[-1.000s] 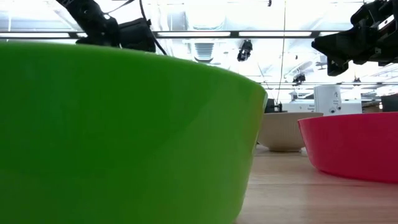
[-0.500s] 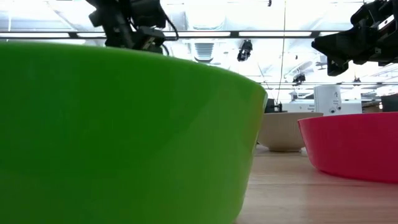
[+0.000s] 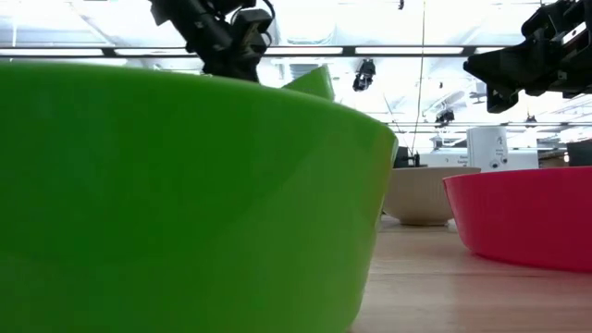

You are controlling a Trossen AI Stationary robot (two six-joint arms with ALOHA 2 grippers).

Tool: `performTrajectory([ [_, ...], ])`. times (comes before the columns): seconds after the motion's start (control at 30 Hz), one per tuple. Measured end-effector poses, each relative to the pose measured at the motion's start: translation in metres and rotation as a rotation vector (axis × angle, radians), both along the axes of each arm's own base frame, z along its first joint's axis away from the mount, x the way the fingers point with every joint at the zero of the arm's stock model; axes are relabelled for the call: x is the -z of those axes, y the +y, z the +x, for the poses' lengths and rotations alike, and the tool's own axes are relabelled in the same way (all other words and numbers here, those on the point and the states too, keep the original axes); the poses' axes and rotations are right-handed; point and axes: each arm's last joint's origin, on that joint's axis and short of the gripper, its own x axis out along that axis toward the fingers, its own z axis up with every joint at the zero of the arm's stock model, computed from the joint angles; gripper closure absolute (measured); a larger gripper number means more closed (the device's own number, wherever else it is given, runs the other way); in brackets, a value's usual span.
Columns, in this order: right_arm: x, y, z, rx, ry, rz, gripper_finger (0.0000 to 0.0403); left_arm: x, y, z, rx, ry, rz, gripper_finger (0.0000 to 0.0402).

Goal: Nest bowls inside each other
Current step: Stack the top green bowl on the grey bowl

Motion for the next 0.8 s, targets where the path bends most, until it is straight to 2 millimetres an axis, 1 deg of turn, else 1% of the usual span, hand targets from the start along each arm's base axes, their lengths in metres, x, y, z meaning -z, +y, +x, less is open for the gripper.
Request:
performTrajectory([
  [0.17, 0.0, 0.0, 0.0, 0.0, 0.0, 0.0, 0.0351, 0.005, 0.004, 0.006, 0.024, 0.002, -0.012, 0.0399],
  [0.4, 0.0, 0.0, 0.0, 0.0, 0.0, 0.0, 0.0351, 0.012, 0.013, 0.024, 0.089, 0.062, -0.077, 0.0399],
  [0.63, 0.0, 0.0, 0.0, 0.0, 0.0, 0.0, 0.0351, -0.005, 0.02, 0.047, 0.161, 0.104, -0.005, 0.0399],
  [0.8, 0.0, 0.0, 0.0, 0.0, 0.0, 0.0, 0.0351, -0.006, 0.022, 0.056, 0.166, 0.103, 0.008, 0.0399],
])
